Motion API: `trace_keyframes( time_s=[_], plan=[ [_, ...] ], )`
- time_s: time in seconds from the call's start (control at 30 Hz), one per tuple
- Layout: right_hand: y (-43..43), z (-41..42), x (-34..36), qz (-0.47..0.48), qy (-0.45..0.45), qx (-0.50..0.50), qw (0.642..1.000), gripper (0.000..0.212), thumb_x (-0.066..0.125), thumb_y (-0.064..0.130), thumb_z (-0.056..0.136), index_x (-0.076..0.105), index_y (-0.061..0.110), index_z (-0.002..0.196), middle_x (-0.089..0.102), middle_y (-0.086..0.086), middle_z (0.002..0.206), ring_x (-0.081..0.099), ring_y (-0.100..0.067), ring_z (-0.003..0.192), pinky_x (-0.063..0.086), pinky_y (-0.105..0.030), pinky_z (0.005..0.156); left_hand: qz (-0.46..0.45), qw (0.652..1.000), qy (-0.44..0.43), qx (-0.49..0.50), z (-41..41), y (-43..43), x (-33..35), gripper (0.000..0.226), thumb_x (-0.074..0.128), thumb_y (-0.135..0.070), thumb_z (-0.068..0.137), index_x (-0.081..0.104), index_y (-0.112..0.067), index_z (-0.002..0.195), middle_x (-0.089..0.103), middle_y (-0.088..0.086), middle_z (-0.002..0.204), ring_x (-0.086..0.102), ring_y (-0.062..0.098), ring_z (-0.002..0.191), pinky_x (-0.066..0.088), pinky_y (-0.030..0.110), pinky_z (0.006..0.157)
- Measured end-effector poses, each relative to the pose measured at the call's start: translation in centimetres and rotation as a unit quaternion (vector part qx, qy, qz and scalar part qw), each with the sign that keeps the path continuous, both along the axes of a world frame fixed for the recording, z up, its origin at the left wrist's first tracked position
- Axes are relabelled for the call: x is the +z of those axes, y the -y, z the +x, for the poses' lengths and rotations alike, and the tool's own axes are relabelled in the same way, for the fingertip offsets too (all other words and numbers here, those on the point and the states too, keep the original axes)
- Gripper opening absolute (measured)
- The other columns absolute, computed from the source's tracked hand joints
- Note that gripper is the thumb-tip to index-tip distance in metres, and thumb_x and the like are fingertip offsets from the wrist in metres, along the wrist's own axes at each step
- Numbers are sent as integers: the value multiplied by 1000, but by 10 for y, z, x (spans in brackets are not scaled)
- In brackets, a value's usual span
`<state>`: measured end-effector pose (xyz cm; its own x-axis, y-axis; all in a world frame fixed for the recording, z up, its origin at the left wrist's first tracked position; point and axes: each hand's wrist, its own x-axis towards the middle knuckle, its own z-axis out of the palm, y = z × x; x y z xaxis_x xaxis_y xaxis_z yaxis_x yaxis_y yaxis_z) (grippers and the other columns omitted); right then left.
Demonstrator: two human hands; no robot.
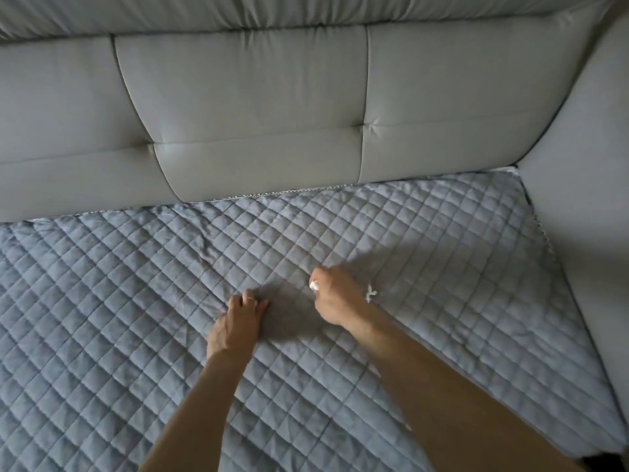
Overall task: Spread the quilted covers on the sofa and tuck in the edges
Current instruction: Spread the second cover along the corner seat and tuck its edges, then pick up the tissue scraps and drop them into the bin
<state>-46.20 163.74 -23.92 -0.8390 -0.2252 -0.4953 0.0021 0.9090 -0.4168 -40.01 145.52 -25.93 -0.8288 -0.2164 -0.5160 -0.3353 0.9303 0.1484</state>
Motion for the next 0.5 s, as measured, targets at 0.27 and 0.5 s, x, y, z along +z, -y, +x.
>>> trace_keyframes(
  time_s=[0.27, 0.5],
  plan=[
    [-54, 25, 38, -113, 121, -180, 970, 24, 41, 13, 98, 64, 10, 104, 65, -12, 114, 58, -30, 109, 41, -31, 87, 52, 990, 129, -12, -24, -32, 39, 46, 29, -43, 102, 65, -14, 96, 64, 4, 87, 64, 22, 82, 54, 34, 74],
    [-108, 69, 29, -101, 97, -301, 943, 55, 31, 43, 104, 34, 24, 53, 40, 9, 46, 40, -11, 47, 36, -30, 60, 119, 992, 34, -4, -15, -102, 45, 18, 31, -25, 102, 47, -19, 109, 67, 9, 92, 59, 27, 76, 44, 38, 66]
  ],
)
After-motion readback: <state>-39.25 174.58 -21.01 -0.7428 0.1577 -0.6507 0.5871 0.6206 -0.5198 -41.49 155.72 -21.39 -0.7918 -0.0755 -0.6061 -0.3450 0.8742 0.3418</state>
